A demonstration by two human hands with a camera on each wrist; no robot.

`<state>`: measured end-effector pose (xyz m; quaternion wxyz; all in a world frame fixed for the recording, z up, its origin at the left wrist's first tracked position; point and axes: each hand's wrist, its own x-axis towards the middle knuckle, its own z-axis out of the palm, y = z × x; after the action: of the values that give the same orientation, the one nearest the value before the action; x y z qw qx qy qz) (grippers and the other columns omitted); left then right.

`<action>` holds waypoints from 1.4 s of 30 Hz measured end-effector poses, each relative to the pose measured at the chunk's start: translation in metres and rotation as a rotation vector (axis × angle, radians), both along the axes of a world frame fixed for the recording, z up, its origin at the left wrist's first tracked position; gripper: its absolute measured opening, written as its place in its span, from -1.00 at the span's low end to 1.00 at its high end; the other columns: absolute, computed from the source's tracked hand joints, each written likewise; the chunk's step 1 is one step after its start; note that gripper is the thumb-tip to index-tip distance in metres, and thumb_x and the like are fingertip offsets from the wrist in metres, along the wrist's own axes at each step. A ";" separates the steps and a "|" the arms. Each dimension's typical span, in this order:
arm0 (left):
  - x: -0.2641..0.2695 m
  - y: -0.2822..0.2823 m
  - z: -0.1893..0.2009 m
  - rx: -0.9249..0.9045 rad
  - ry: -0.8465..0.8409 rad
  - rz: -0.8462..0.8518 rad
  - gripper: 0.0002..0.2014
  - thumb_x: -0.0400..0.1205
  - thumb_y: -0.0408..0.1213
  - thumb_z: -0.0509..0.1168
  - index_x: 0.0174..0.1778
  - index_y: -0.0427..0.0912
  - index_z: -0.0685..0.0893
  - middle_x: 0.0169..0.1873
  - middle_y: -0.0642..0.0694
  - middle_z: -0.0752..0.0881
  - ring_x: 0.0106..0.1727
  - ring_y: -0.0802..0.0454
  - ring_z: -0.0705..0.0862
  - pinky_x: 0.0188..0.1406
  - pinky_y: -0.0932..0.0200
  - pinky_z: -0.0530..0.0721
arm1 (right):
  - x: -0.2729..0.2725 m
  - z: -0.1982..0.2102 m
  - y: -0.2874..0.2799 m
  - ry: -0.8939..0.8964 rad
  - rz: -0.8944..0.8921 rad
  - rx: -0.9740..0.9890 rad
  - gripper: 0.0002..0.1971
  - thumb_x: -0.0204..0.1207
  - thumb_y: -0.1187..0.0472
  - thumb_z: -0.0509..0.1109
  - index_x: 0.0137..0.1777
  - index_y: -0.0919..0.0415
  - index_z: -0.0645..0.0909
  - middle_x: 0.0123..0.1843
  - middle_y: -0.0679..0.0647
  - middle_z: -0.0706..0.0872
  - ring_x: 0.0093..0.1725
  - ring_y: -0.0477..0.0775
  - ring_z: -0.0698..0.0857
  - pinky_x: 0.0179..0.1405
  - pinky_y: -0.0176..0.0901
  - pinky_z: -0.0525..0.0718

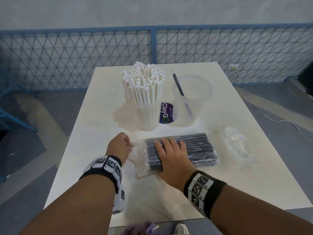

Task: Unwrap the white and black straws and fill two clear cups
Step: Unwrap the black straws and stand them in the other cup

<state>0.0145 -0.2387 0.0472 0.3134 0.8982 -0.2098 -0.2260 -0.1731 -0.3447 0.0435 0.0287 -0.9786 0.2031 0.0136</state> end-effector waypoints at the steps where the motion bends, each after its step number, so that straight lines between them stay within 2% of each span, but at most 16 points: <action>1: -0.005 0.000 0.000 0.029 -0.111 0.001 -0.78 0.56 -0.62 0.20 -0.19 -0.19 0.58 -0.16 -0.14 0.72 -0.06 -0.22 0.72 -0.10 -0.03 0.66 | 0.000 0.000 0.001 -0.018 -0.009 -0.006 -0.04 0.25 -0.37 0.39 0.57 0.20 0.33 0.37 0.27 0.57 0.37 0.39 0.54 0.32 0.53 0.45; 4: -0.015 -0.006 0.004 0.058 -0.299 -0.054 -0.70 0.49 -0.64 0.21 -0.25 -0.13 0.67 -0.12 -0.06 0.61 -0.01 -0.11 0.59 -0.02 0.16 0.48 | 0.004 0.001 0.002 -0.080 -0.056 -0.029 -0.18 0.35 -0.33 0.31 0.49 0.22 0.45 0.31 0.25 0.61 0.30 0.36 0.58 0.27 0.52 0.49; 7: -0.021 -0.020 0.014 0.022 -0.119 -0.158 -0.78 0.61 -0.44 0.26 -0.15 -0.14 0.82 -0.12 -0.06 0.71 -0.01 -0.06 0.64 0.01 0.21 0.48 | 0.008 0.003 0.002 -0.133 -0.067 -0.052 -0.33 0.38 -0.24 0.39 0.34 0.23 0.52 0.20 0.19 0.63 0.17 0.30 0.62 0.20 0.49 0.53; 10: -0.021 -0.029 0.024 0.100 0.119 -0.174 -0.75 0.74 -0.33 0.18 0.09 -0.28 0.78 -0.05 -0.19 0.76 0.02 -0.17 0.71 0.01 0.12 0.54 | 0.009 0.005 0.003 -0.198 -0.067 -0.067 -0.51 0.39 -0.06 0.42 0.23 0.22 0.55 0.14 0.14 0.63 0.07 0.27 0.64 0.16 0.44 0.55; 12: -0.016 -0.028 0.026 0.125 0.181 -0.237 -0.82 0.72 -0.28 0.26 0.00 -0.29 0.73 -0.22 -0.18 0.72 -0.20 -0.12 0.69 -0.03 0.07 0.60 | 0.010 0.006 0.005 -0.203 -0.090 -0.056 -0.52 0.35 -0.01 0.48 0.21 0.21 0.55 0.12 0.14 0.62 0.06 0.27 0.64 0.17 0.44 0.55; 16: -0.008 -0.030 0.033 -0.024 0.348 -0.159 -0.87 0.65 -0.47 0.36 -0.21 -0.23 0.67 -0.31 -0.20 0.66 -0.35 -0.01 0.56 -0.26 0.14 0.59 | 0.011 0.019 0.012 -0.153 -0.121 0.057 -0.33 0.28 -0.29 0.47 0.22 0.19 0.52 0.12 0.14 0.61 0.05 0.26 0.62 0.18 0.32 0.58; 19: -0.007 -0.034 0.050 -0.130 0.395 -0.268 -0.81 0.70 -0.48 0.34 -0.17 -0.12 0.69 -0.37 -0.09 0.66 -0.35 0.03 0.52 -0.32 0.19 0.50 | 0.013 0.049 0.002 -0.209 -0.134 0.269 -0.19 0.27 -0.46 0.37 0.40 0.04 0.42 0.22 0.01 0.53 0.21 0.13 0.50 0.35 0.11 0.44; 23: -0.013 -0.039 0.098 -0.295 0.409 -0.424 -0.75 0.72 -0.40 0.34 -0.05 0.05 0.82 -0.27 0.10 0.82 -0.31 0.22 0.69 -0.21 0.35 0.61 | 0.016 0.094 -0.037 -0.332 -0.217 0.670 0.17 0.09 -0.43 0.57 0.64 -0.06 0.10 0.53 -0.02 0.43 0.46 0.01 0.45 0.52 0.08 0.41; 25: -0.022 -0.050 0.125 -0.406 0.334 -0.497 -0.83 0.69 -0.30 0.40 -0.04 0.08 0.85 -0.13 0.06 0.89 -0.12 0.19 0.80 0.05 0.29 0.71 | 0.018 0.112 -0.055 -0.350 -0.195 0.940 0.26 0.11 -0.20 0.72 0.68 -0.16 -0.06 0.45 -0.02 0.58 0.34 -0.09 0.65 0.44 -0.05 0.57; 27: -0.035 -0.063 0.143 -0.545 0.174 -0.463 -0.87 0.64 -0.27 0.47 -0.19 0.04 0.84 -0.26 0.15 0.85 -0.21 0.22 0.75 -0.03 0.28 0.70 | 0.023 0.126 -0.062 -0.450 -0.134 1.067 0.20 0.19 0.12 0.76 0.68 -0.04 -0.01 0.21 -0.09 0.70 0.09 -0.24 0.77 0.21 -0.31 0.68; 29: -0.045 -0.075 0.149 -0.747 -0.025 -0.332 -0.81 0.60 -0.22 0.50 -0.33 0.08 0.73 -0.41 0.22 0.73 -0.33 0.36 0.64 -0.17 0.38 0.62 | 0.029 0.129 -0.062 -0.664 -0.104 1.060 0.03 0.20 0.30 0.75 0.59 0.08 0.19 0.17 -0.07 0.70 0.08 -0.22 0.77 0.15 -0.29 0.71; 32: -0.051 -0.080 0.146 -0.957 -0.364 -0.110 -0.91 0.56 -0.03 0.40 -0.18 0.08 0.66 -0.20 0.16 0.66 -0.15 0.37 0.62 -0.02 0.46 0.55 | 0.028 0.122 -0.052 -0.943 -0.132 0.978 -0.14 0.22 0.29 0.74 0.45 0.08 0.32 0.17 0.02 0.67 0.08 -0.16 0.73 0.10 -0.32 0.67; 34: -0.052 -0.078 0.136 -0.978 -0.383 -0.011 -0.75 0.55 0.02 0.35 0.06 0.00 0.64 0.02 0.05 0.65 0.09 0.25 0.64 0.22 0.33 0.59 | 0.025 0.117 -0.046 -1.072 -0.185 0.886 -0.18 0.25 0.24 0.72 0.43 0.09 0.34 0.16 0.02 0.62 0.08 -0.21 0.69 0.07 -0.39 0.63; 37: -0.062 -0.071 0.116 -0.983 -0.123 -0.061 -0.38 0.54 0.13 0.38 0.39 -0.21 0.51 0.26 -0.15 0.67 0.32 -0.07 0.68 0.42 -0.07 0.66 | 0.024 0.115 -0.041 -1.191 -0.195 0.799 -0.23 0.34 0.20 0.66 0.47 0.20 0.29 0.17 0.09 0.58 0.10 -0.22 0.67 0.09 -0.39 0.65; 40: -0.068 -0.057 0.092 -0.935 0.001 -0.139 -0.06 0.35 0.21 0.59 0.53 -0.13 0.34 0.28 0.03 0.68 0.31 0.19 0.71 0.30 0.20 0.72 | 0.021 0.115 -0.039 -1.120 -0.083 0.739 -0.24 0.50 -0.02 0.42 0.60 0.19 0.14 0.27 0.19 0.52 0.25 0.07 0.64 0.25 0.11 0.67; 42: -0.069 -0.050 0.079 -0.884 0.086 -0.151 0.04 0.19 -0.20 0.76 0.52 0.03 0.30 0.25 0.21 0.67 0.30 0.32 0.71 0.30 0.24 0.73 | 0.015 0.123 -0.039 -1.095 -0.049 0.628 -0.22 0.53 -0.11 0.29 0.64 0.22 0.10 0.38 0.19 0.46 0.38 0.14 0.53 0.36 0.25 0.56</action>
<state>-0.0544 -0.2890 0.1266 0.6579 0.6502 -0.3378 -0.1739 -0.1578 -0.3832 0.1669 0.4148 -0.7837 0.1678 -0.4309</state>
